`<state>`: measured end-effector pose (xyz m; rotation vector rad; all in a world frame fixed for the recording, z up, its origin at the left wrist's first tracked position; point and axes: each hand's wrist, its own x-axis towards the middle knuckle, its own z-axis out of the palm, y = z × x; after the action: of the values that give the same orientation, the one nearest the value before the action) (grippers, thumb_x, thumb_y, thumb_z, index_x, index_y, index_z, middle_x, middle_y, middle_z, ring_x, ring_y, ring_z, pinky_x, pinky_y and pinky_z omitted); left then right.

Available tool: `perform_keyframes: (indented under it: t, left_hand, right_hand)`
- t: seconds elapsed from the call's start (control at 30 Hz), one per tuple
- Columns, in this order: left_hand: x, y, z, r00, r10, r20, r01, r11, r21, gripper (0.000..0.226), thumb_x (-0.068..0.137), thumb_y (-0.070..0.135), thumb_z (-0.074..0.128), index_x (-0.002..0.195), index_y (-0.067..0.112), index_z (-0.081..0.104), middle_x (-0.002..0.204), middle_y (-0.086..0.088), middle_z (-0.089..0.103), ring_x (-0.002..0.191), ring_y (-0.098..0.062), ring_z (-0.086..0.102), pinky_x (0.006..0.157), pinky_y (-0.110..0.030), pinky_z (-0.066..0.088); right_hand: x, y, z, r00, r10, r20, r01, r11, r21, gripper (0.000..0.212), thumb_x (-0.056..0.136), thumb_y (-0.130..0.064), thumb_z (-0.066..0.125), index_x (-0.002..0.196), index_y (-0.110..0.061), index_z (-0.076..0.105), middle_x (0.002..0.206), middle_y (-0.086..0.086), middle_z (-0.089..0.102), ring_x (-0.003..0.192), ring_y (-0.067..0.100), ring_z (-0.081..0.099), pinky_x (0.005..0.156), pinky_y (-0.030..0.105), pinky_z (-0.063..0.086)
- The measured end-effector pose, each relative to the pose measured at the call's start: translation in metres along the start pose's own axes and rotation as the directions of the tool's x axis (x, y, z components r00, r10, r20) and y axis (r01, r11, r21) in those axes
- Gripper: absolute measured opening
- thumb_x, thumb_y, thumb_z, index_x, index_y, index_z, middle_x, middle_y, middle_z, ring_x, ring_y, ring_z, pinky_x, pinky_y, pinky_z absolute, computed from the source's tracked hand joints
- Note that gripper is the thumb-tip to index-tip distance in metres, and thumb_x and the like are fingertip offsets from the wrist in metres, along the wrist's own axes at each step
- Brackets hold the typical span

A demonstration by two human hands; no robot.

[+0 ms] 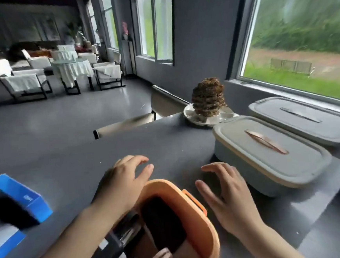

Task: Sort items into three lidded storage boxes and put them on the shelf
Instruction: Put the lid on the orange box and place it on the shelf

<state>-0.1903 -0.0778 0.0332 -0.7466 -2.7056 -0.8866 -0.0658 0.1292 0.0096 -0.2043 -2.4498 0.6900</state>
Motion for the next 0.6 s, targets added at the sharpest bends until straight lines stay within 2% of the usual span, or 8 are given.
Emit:
perform_keyframes:
  t: [0.07,0.13,0.2,0.27,0.33,0.43,0.53,0.6]
  left_hand:
    - [0.036,0.037,0.020,0.993,0.118,0.030,-0.116,0.992,-0.053,0.027,0.091,0.042,0.052,0.113,0.029,0.062,0.116,0.011,0.061,0.112,-0.012,0.054,0.095,-0.033,0.043]
    - [0.068,0.072,0.046,0.970,0.240,0.044,-0.234,0.967,-0.103,0.025,0.090,0.038,0.054,0.111,0.028,0.062,0.115,0.010,0.061,0.107,-0.014,0.056,0.092,-0.035,0.045]
    - [0.099,0.101,0.076,0.936,0.343,0.078,-0.331,0.935,-0.130,0.025,0.090,0.036,0.054,0.112,0.027,0.062,0.118,0.008,0.060,0.106,-0.016,0.057,0.092,-0.036,0.046]
    - [0.130,0.122,0.108,0.911,0.386,0.145,-0.367,0.919,-0.141,0.029,0.091,0.033,0.055,0.117,0.023,0.060,0.123,0.006,0.058,0.113,-0.017,0.055,0.095,-0.037,0.045]
    - [0.160,0.138,0.138,0.908,0.352,0.229,-0.329,0.935,-0.131,0.037,0.090,0.034,0.056,0.125,0.021,0.055,0.130,0.003,0.053,0.121,-0.019,0.050,0.099,-0.038,0.043]
    - [0.200,0.153,0.177,0.901,0.232,0.367,-0.245,0.969,-0.012,0.052,0.091,0.037,0.054,0.137,0.018,0.042,0.143,-0.004,0.038,0.132,-0.025,0.037,0.106,-0.044,0.035]
    - [0.223,0.160,0.209,0.889,0.083,0.450,-0.138,0.986,0.091,0.064,0.093,0.043,0.048,0.145,0.013,0.027,0.152,-0.010,0.025,0.139,-0.032,0.024,0.112,-0.046,0.027]
    - [0.231,0.163,0.223,0.884,0.033,0.467,-0.083,0.993,0.087,0.069,0.092,0.045,0.049,0.146,0.011,0.025,0.152,-0.013,0.028,0.138,-0.034,0.027,0.112,-0.045,0.028]
  right_hand:
    - [0.006,0.029,-0.025,0.987,0.134,-0.090,-0.136,0.991,-0.018,0.033,0.085,-0.041,0.063,0.114,-0.027,0.057,0.111,-0.012,0.054,0.111,0.009,0.047,0.093,0.025,0.036]
    - [0.008,0.061,-0.050,0.943,0.269,-0.193,-0.277,0.961,-0.015,0.041,0.084,-0.036,0.066,0.121,-0.025,0.053,0.117,-0.008,0.050,0.117,0.015,0.043,0.096,0.026,0.033]
    - [0.006,0.093,-0.072,0.866,0.398,-0.303,-0.420,0.907,-0.010,0.054,0.083,-0.033,0.069,0.131,-0.021,0.047,0.130,0.001,0.049,0.126,0.021,0.037,0.105,0.035,0.031]
    - [0.002,0.120,-0.088,0.769,0.551,-0.325,-0.578,0.816,0.016,0.071,0.082,-0.038,0.069,0.141,-0.016,0.037,0.145,0.008,0.040,0.135,0.025,0.029,0.111,0.043,0.027]
    - [0.000,0.142,-0.095,0.687,0.673,-0.273,-0.684,0.726,0.070,0.087,0.081,-0.046,0.068,0.148,-0.014,0.022,0.154,0.010,0.025,0.142,0.027,0.017,0.115,0.045,0.020]
    - [0.004,0.165,-0.096,0.636,0.745,-0.201,-0.732,0.665,0.147,0.102,0.078,-0.052,0.069,0.151,-0.013,0.011,0.159,0.009,0.009,0.146,0.023,0.005,0.117,0.040,0.009]
    - [0.010,0.187,-0.090,0.606,0.776,-0.176,-0.733,0.630,0.254,0.111,0.072,-0.044,0.078,0.152,-0.014,0.007,0.158,0.010,0.011,0.145,0.024,0.010,0.117,0.039,0.011]
    - [0.010,0.202,-0.083,0.616,0.762,-0.200,-0.683,0.643,0.346,0.114,0.068,-0.031,0.084,0.152,-0.019,0.007,0.155,0.008,0.020,0.141,0.026,0.022,0.116,0.043,0.020]
